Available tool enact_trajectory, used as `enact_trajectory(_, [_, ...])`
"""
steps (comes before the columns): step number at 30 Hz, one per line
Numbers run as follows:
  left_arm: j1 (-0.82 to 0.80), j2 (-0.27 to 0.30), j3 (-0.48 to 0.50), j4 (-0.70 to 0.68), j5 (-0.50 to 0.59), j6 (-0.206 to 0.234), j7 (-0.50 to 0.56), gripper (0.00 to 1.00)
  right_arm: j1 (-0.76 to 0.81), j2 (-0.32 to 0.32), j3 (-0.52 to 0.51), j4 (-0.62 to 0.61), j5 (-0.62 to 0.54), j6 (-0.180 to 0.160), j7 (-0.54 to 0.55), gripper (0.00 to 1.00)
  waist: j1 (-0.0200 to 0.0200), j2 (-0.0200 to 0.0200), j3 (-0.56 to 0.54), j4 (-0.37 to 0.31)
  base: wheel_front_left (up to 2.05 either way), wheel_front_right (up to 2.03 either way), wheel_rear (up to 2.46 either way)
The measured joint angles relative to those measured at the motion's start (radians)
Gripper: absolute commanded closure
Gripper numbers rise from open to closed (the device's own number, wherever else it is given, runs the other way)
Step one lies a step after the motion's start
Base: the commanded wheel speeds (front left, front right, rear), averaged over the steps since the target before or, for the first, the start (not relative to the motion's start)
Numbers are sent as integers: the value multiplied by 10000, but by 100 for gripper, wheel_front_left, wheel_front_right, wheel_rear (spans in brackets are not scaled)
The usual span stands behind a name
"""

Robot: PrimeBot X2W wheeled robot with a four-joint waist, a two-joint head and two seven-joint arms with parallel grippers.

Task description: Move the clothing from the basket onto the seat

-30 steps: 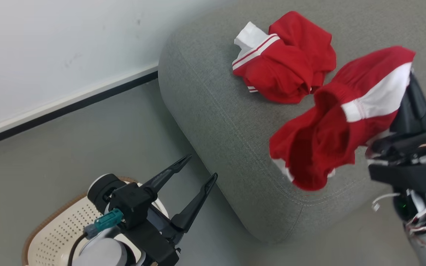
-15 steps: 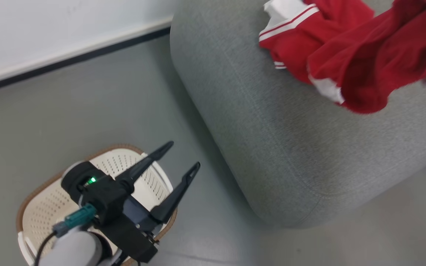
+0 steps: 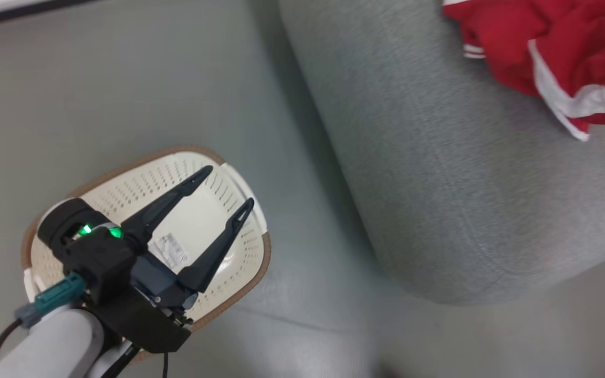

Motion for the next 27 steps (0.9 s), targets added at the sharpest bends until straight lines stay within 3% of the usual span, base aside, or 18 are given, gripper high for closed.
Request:
enact_trajectory(10, [-225,493,426,-453,-98,-77,-44,0,-1209,389,499,485,-865,-201,732,100,0,1,1214,611,0,0,0])
enact_trajectory(13, [-273,556,477,-441,-111,-86,-125,0,-1139,491,692,966,-1452,-234,1064,100,0,1,1546,755,0,0,0])
enact_trajectory(24, [-322,765,706,-153,-188,-92,-479,0,-394,1544,543,2598,-1822,-290,2113,100,-2,0,1960,1019,0,0,0])
enact_trajectory(25, [-322,763,702,-109,-188,-96,-479,0,-400,1618,562,2685,-1916,-290,2128,91,-1,0,1930,995,0,0,0])
enact_trajectory(26, [-323,752,690,-75,-188,-146,-483,0,-417,1638,583,2778,-1977,-290,2192,75,-1,0,1891,971,0,0,0])
enact_trajectory(27, [-323,738,677,-38,-190,-167,-518,0,-417,1638,585,2836,-2000,-290,2186,47,-2,0,1848,949,0,0,0])
